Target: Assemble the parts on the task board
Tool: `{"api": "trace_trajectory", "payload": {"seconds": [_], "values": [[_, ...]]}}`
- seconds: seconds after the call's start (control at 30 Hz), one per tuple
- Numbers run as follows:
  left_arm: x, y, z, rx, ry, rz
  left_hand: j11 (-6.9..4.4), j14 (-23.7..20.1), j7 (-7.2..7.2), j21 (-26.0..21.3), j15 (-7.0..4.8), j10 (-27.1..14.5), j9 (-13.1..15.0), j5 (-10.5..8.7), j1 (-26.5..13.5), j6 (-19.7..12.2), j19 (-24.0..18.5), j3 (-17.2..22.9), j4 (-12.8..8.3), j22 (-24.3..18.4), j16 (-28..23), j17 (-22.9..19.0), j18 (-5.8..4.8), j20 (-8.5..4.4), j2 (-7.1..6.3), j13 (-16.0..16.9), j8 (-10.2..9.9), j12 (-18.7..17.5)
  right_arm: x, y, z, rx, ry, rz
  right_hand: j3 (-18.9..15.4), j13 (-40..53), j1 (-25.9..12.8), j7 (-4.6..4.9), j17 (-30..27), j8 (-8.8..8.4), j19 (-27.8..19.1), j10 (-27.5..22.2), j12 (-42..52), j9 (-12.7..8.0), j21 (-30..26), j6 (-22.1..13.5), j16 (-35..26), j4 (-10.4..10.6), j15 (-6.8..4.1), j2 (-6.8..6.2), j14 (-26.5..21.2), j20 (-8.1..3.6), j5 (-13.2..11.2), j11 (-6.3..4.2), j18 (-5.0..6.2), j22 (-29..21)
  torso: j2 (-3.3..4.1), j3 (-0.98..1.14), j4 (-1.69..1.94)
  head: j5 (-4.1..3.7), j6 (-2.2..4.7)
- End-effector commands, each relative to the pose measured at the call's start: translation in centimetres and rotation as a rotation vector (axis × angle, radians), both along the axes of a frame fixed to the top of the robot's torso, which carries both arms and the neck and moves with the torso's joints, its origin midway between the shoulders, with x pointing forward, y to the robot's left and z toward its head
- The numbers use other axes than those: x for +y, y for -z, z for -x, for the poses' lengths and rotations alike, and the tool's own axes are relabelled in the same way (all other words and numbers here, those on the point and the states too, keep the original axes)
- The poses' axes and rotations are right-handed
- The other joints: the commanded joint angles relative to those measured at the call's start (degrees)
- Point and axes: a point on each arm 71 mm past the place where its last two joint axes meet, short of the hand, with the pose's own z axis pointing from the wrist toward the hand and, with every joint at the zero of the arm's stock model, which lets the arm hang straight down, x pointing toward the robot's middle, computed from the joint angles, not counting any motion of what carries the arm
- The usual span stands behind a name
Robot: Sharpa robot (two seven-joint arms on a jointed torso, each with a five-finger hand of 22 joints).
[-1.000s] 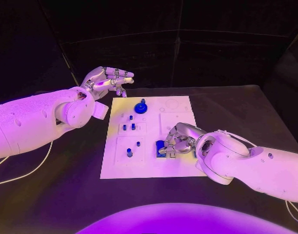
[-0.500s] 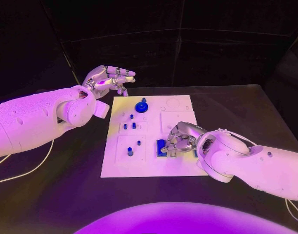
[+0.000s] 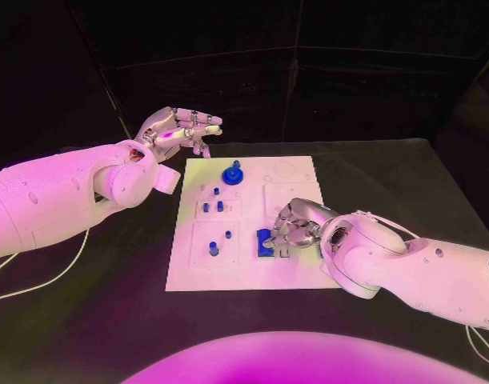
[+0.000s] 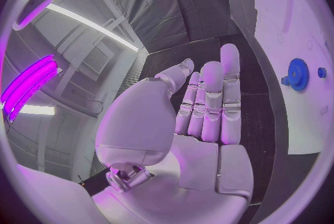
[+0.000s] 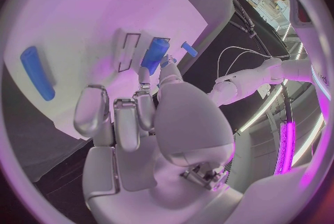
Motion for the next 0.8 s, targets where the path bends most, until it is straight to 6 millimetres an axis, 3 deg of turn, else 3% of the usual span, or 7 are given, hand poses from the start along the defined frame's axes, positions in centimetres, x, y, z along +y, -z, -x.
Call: {"api": "trace_trajectory", "payload": {"seconds": [0.03, 0.17, 0.33, 0.53, 0.7, 0.8], "values": [[0.0, -0.1, 0.0, -0.003, 0.007, 0.008, -0.01, -0.40, 0.14, -0.32, 0.15, -0.26, -0.02, 0.07, -0.22, -0.15, -0.24, -0.07, -0.06, -0.08, 0.30, -0.05, 0.81, 0.29, 0.53, -0.05, 0.15, 0.17, -0.4, -0.7, 0.1, -0.046, 0.018, -0.040, -0.90, -0.25, -1.68, 0.42, 4.35, -0.35, -0.14, -0.11, -0.53, -0.04, 0.07, -0.40, -0.08, 0.47, -0.12, 0.49, 4.00, -0.47, 1.48, -0.04, -0.88, -0.24, -0.09, 0.04, -0.17, 0.08, 0.14], [0.1, -0.1, 0.0, -0.003, 0.005, 0.007, -0.01, -0.40, 0.14, -0.32, 0.15, -0.26, -0.02, 0.07, -0.22, -0.15, -0.24, -0.07, -0.06, -0.08, 0.30, -0.05, 0.81, 0.29, 0.53, -0.05, 0.15, 0.17, -1.8, -1.2, 0.6, -0.055, 0.039, -0.050, -1.82, -0.78, -2.85, 0.62, 3.75, -0.75, -0.49, -0.50, -1.09, -0.09, -0.26, -0.88, -0.38, 1.12, 0.03, 0.51, 3.87, -0.34, 3.20, 0.15, -0.76, -0.91, -0.08, -0.06, -0.09, -0.27, 0.33], [0.3, -0.2, 0.1, -0.002, 0.000, 0.005, -0.01, -0.40, 0.14, -0.32, 0.15, -0.26, -0.02, 0.07, -0.22, -0.15, -0.24, -0.07, -0.06, -0.08, 0.30, -0.05, 0.81, 0.29, 0.53, -0.05, 0.15, 0.17, -5.0, -1.9, 0.7, -0.037, 0.093, -0.015, -2.25, -0.88, -3.30, 0.66, 3.51, -0.93, -0.61, -0.58, -1.25, -0.08, -0.39, -0.98, -0.52, 1.48, 0.10, 0.64, 3.81, -0.24, 4.07, 0.20, -0.72, -1.11, -0.09, -0.18, -0.20, -0.80, 0.56], [0.3, -0.2, 0.1, -0.003, -0.001, 0.005, -0.01, -0.40, 0.14, -0.32, 0.15, -0.26, -0.02, 0.07, -0.22, -0.15, -0.24, -0.07, -0.06, -0.08, 0.30, -0.05, 0.81, 0.29, 0.53, -0.05, 0.15, 0.17, -8.9, -1.9, 0.2, -0.026, 0.143, 0.063, -1.85, -1.35, -1.47, 0.71, 3.12, -2.16, -0.95, -0.90, -1.89, -0.50, -0.74, -0.80, -0.81, 0.87, 0.15, 1.80, 3.69, -0.12, 6.27, 0.22, -0.62, -1.64, -0.10, -0.20, -0.38, -1.55, 0.70], [0.3, -0.2, 0.1, -0.004, 0.001, 0.006, -0.01, -0.40, 0.14, -0.32, 0.15, -0.26, -0.02, 0.07, -0.22, -0.15, -0.24, -0.07, -0.06, -0.08, 0.30, -0.05, 0.81, 0.29, 0.53, -0.05, 0.15, 0.17, -9.9, -1.8, 0.0, -0.045, 0.148, 0.102, -2.33, -1.63, -1.36, 0.82, 3.01, -2.67, -1.08, -1.06, -2.22, -0.67, -0.88, -0.67, -0.90, 0.79, 0.20, 1.34, 3.67, -0.08, 6.32, 0.30, -0.58, -1.89, -0.19, -0.02, -0.48, -1.96, 0.95], [0.3, -0.2, 0.1, -0.004, 0.002, 0.007, -0.01, -0.40, 0.14, -0.32, 0.15, -0.26, -0.02, 0.07, -0.22, -0.15, -0.24, -0.07, -0.06, -0.08, 0.30, -0.05, 0.81, 0.29, 0.53, -0.05, 0.15, 0.17, -10.1, -1.8, -0.1, -0.056, 0.143, 0.127, -2.73, -1.81, -1.52, 0.91, 2.92, -2.99, -1.17, -1.16, -2.44, -0.77, -0.99, -0.63, -0.97, 0.89, 0.25, 1.06, 3.65, -0.04, 6.04, 0.37, -0.55, -2.07, -0.14, -0.05, -0.32, -2.11, 0.91]]}}
